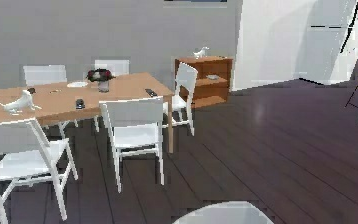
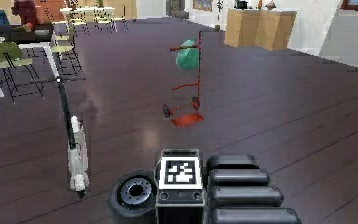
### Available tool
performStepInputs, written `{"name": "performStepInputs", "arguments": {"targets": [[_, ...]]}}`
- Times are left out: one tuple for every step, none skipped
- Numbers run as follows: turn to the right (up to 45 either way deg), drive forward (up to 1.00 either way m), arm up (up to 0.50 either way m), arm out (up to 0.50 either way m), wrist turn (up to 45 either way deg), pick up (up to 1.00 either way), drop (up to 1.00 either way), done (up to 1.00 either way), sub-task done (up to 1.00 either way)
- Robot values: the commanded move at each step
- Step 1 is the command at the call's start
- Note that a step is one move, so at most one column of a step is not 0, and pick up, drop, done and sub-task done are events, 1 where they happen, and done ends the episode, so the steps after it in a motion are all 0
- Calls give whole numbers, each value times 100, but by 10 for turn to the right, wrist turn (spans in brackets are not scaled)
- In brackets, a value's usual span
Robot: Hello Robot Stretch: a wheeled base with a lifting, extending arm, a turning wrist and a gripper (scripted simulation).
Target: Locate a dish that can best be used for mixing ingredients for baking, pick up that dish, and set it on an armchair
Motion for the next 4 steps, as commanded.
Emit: {"name": "performStepInputs", "arguments": {"targets": [[-450, 0, 0, 0, 0, 0, 0, 0, 0], [-450, 0, 0, 0, 0, 0, 0, 0, 0], [-450, 0, 0, 0, 0, 0, 0, 0, 0], [-60, 0, 0, 0, 0, 0, 0, 0, 0]]}}
